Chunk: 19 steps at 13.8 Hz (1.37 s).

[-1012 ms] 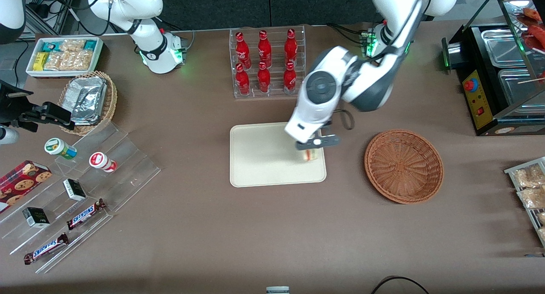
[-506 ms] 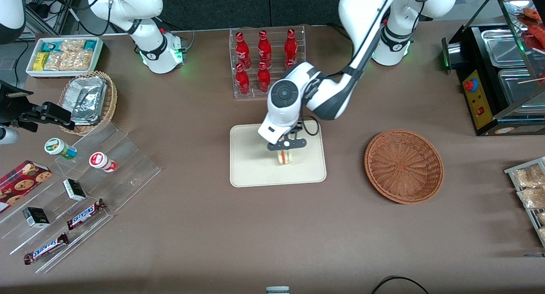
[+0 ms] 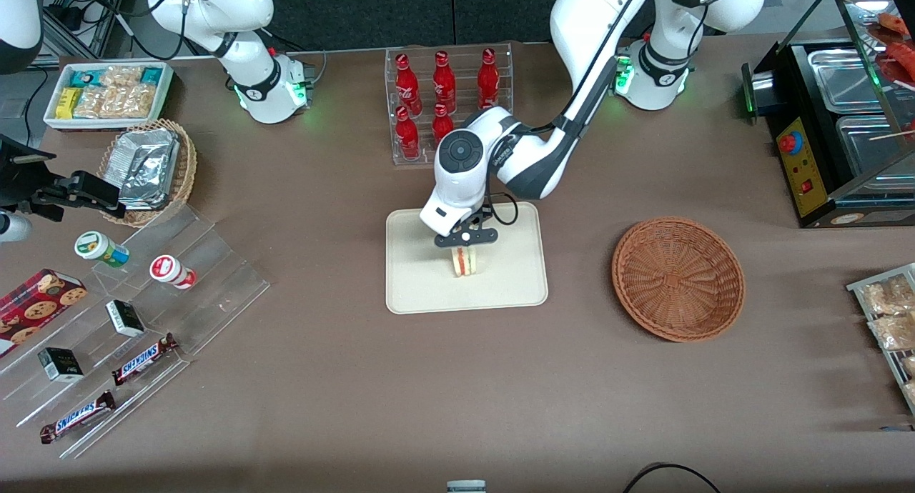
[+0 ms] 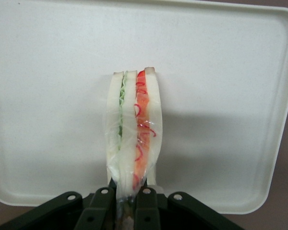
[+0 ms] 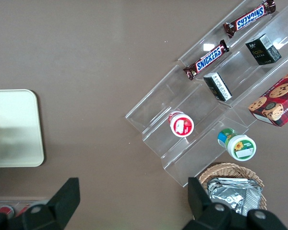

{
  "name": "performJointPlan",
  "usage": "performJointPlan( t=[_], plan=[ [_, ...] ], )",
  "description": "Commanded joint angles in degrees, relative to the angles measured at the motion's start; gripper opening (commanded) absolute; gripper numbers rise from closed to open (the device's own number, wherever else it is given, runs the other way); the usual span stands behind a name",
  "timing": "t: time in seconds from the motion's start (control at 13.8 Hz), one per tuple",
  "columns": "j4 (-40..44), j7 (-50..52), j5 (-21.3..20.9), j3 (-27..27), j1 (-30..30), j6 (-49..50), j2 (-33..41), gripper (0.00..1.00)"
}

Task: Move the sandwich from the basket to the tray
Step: 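Set the sandwich upright on the tray and open the left gripper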

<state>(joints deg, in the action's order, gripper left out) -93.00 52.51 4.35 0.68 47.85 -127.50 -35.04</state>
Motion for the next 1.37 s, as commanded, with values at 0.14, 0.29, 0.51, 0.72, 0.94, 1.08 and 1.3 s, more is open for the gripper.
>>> performJointPlan(
  t=[0.14, 0.29, 0.51, 0.72, 0.94, 1.08, 1.3],
  plan=[
    [-4.3, 2.8, -1.3, -0.8, 1.1, -6.5, 0.7, 0.00],
    [-4.7, 3.0, -2.3, -0.8, 1.5, -7.6, 0.4, 0.00],
    [-4.7, 3.0, -2.3, -0.8, 1.5, -7.6, 0.5, 1.00],
    [-4.7, 5.9, -2.4, -0.8, 1.5, -6.4, 1.4, 1.00],
    [-3.4, 7.6, -2.3, -0.8, 1.3, -1.5, 3.2, 1.00],
    [-2.9, 7.7, -2.3, -0.8, 0.9, 2.4, 5.4, 1.00],
    [-2.5, 7.3, -2.1, -1.7, -0.8, 12.4, 13.0, 1.00]
  ],
)
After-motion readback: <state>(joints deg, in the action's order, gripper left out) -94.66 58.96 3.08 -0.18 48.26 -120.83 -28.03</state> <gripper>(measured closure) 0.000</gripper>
